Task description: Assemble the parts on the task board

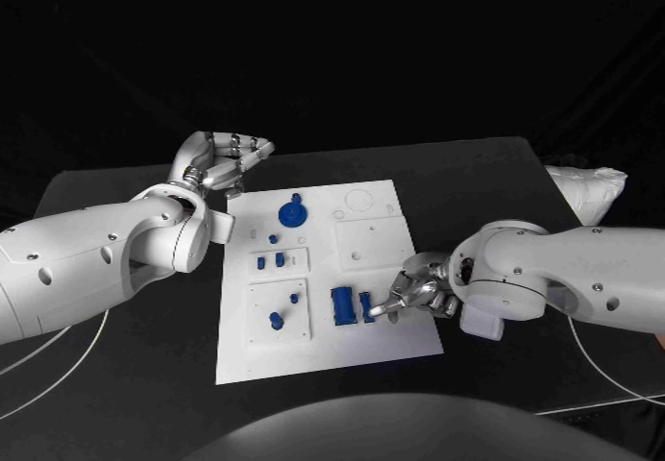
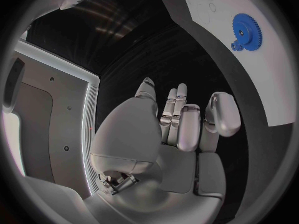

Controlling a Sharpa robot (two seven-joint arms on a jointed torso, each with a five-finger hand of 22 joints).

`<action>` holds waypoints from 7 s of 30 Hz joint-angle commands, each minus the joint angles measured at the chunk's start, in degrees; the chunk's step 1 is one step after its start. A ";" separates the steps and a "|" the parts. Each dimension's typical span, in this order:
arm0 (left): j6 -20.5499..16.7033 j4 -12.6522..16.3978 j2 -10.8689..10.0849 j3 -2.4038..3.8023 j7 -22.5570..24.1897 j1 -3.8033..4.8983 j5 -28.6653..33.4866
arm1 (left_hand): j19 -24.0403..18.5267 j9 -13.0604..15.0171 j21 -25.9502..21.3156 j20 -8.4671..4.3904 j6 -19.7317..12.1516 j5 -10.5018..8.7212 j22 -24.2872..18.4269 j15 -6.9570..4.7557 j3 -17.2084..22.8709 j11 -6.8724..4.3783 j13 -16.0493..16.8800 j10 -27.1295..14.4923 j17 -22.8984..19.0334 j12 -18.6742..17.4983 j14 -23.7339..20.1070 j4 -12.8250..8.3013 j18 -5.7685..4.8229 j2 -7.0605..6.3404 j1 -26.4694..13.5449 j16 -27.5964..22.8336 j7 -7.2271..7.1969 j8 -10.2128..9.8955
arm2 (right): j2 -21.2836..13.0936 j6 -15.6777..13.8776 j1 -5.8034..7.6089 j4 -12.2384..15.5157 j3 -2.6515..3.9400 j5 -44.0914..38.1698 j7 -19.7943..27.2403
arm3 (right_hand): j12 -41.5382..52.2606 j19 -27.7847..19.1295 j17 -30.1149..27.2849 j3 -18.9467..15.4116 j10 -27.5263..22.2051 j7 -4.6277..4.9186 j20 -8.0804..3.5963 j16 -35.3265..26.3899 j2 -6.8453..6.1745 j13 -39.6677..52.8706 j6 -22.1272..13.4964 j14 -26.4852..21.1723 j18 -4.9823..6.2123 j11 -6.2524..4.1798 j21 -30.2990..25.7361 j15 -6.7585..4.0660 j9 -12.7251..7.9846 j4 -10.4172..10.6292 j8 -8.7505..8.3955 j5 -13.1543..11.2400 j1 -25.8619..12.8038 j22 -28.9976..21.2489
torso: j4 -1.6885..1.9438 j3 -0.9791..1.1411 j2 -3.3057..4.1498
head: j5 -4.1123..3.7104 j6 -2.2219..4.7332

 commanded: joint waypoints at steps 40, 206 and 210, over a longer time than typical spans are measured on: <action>1.10 -0.01 0.02 0.04 0.13 0.00 -0.51 | -0.08 -0.06 -0.36 -0.16 -0.33 0.22 8.27 0.05 -0.38 0.17 -0.05 -0.14 -0.06 -0.27 -0.37 -0.10 0.67 0.46 0.06 -0.31 0.03 -0.24 | 4.97 3.66 -1.56 -4.38 -0.01 -3.84 -0.88 | 0.16 5.99 15.08 0.35 6.00 -0.48 -0.77 0.23 2.62 15.04 -0.66 6.08 -0.81 -0.74 0.26 -0.71 2.78 -0.75 0.69 0.23 2.24 15.08 | 0.05 -0.06 0.05 | -0.09 0.01; -10.84 10.43 -4.51 12.64 4.48 -14.98 15.11 | -72.98 -4.21 -71.78 -7.69 -45.97 -11.19 -67.24 -1.42 6.38 -5.31 -3.92 -53.64 -69.70 -5.76 -77.17 -12.58 -3.55 0.97 -60.78 -73.50 -8.79 -4.17 | 15.39 -41.50 -11.46 -20.32 13.50 40.23 67.37 | -89.84 -84.01 -74.92 5.53 -84.00 -1.80 -2.45 -89.77 -4.07 -74.96 -56.14 -83.92 -0.81 1.28 -89.74 4.22 -46.74 -13.84 -34.41 -2.64 -68.47 -74.92 | -0.64 0.06 -8.60 | 7.69 15.63; -10.84 10.43 -4.51 12.64 4.48 -14.98 15.11 | -73.80 -4.21 -71.78 -7.69 -47.65 -11.19 -68.40 -1.42 6.38 -5.31 -3.92 -55.34 -73.97 -5.76 -78.10 -16.81 -3.55 0.97 -63.45 -74.28 -8.79 -4.17 | 15.39 -41.50 -11.46 -20.32 13.50 40.23 67.37 | -89.84 -84.01 -74.92 5.53 -84.00 -1.80 -2.45 -89.77 -4.07 -74.96 -56.14 -83.92 -0.81 1.28 -89.74 4.22 -46.74 -13.84 -34.41 -2.64 -68.47 -74.92 | -0.64 0.06 -8.60 | 7.69 15.63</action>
